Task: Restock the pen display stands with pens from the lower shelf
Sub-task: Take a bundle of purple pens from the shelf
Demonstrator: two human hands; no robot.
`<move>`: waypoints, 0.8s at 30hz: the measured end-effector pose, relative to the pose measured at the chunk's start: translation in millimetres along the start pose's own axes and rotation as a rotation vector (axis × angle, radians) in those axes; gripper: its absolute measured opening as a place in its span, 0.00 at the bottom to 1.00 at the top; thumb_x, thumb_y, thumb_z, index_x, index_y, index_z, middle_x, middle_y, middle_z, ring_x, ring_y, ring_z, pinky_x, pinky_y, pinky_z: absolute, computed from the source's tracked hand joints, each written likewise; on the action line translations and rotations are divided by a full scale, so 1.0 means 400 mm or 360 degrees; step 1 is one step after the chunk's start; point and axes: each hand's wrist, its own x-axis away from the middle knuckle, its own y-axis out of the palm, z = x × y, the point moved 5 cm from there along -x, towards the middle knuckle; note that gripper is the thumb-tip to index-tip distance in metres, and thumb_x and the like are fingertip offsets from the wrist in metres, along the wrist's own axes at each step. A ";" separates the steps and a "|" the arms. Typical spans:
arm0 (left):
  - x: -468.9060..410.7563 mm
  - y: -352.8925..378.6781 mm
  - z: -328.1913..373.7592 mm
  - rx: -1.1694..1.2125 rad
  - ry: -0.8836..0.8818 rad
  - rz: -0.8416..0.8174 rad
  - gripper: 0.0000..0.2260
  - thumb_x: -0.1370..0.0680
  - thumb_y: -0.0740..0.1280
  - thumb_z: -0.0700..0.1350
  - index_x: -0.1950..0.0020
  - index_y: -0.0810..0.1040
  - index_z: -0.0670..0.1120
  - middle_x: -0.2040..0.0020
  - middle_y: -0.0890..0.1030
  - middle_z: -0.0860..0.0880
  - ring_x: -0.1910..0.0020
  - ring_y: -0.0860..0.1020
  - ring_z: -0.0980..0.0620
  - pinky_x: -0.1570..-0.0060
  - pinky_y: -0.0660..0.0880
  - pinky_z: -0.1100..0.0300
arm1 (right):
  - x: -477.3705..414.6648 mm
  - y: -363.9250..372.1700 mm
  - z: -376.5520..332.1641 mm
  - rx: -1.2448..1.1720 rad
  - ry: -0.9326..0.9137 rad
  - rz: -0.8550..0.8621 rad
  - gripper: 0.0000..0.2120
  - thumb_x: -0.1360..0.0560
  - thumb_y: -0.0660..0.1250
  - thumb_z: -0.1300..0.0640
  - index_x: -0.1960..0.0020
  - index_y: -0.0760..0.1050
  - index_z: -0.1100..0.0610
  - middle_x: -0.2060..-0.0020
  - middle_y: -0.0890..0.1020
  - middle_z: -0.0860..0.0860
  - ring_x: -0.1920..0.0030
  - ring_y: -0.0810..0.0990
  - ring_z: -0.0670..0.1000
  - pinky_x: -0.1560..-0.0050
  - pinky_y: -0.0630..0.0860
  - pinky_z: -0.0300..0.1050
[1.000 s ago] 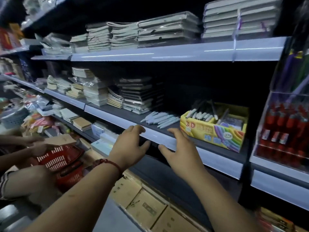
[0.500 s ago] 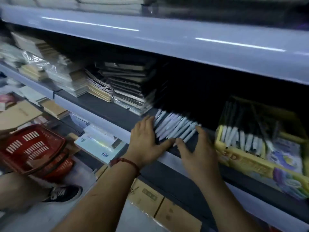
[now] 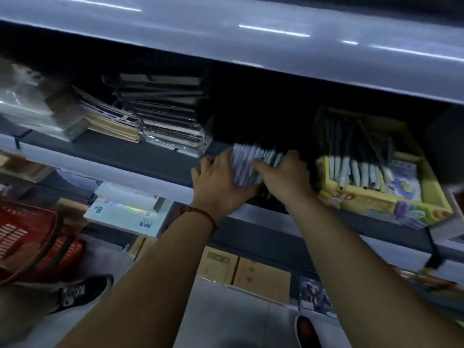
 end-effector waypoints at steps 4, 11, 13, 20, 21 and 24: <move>-0.023 0.021 -0.001 -0.0075 0.0124 -0.0053 0.46 0.32 0.59 0.71 0.20 0.63 0.46 0.28 0.74 0.47 0.31 0.68 0.39 0.35 0.60 0.51 | -0.023 0.023 -0.008 0.0149 0.0080 -0.0021 0.40 0.28 0.72 0.35 0.27 0.67 0.59 0.32 0.69 0.59 0.31 0.67 0.61 0.42 0.68 0.45; -0.028 0.009 0.017 0.0794 0.0058 -0.0348 0.47 0.31 0.82 0.47 0.19 0.58 0.47 0.37 0.78 0.53 0.40 0.77 0.53 0.48 0.76 0.71 | -0.039 0.063 -0.043 0.0350 0.0267 -0.0071 0.45 0.32 0.73 0.33 0.25 0.65 0.58 0.33 0.62 0.56 0.32 0.63 0.60 0.33 0.69 0.52; -0.032 0.005 0.010 0.0916 0.0038 -0.0397 0.45 0.30 0.81 0.42 0.20 0.60 0.50 0.41 0.79 0.57 0.43 0.80 0.57 0.51 0.77 0.72 | -0.051 0.068 -0.051 0.0409 0.0286 -0.0161 0.46 0.33 0.73 0.33 0.25 0.65 0.58 0.34 0.61 0.57 0.33 0.63 0.60 0.39 0.69 0.52; -0.009 0.001 0.003 0.1017 -0.0016 -0.0467 0.31 0.22 0.65 0.30 0.24 0.63 0.54 0.40 0.80 0.58 0.50 0.82 0.64 0.51 0.76 0.71 | -0.085 0.060 -0.067 0.1016 0.0150 -0.0507 0.45 0.27 0.66 0.35 0.18 0.55 0.54 0.24 0.62 0.64 0.27 0.63 0.67 0.36 0.67 0.54; -0.010 -0.002 0.006 0.0935 0.0004 -0.0423 0.31 0.21 0.65 0.33 0.22 0.63 0.51 0.38 0.81 0.54 0.47 0.82 0.59 0.49 0.76 0.66 | -0.084 0.062 -0.070 0.1082 0.0135 -0.0526 0.44 0.28 0.66 0.35 0.19 0.56 0.53 0.25 0.63 0.64 0.29 0.64 0.67 0.42 0.66 0.54; -0.008 -0.003 0.019 0.0856 0.0036 -0.0285 0.29 0.21 0.65 0.35 0.20 0.63 0.47 0.38 0.82 0.49 0.41 0.81 0.50 0.40 0.78 0.55 | -0.087 0.061 -0.087 0.1304 0.0117 -0.0561 0.40 0.27 0.64 0.39 0.19 0.58 0.51 0.32 0.73 0.61 0.36 0.72 0.65 0.48 0.69 0.54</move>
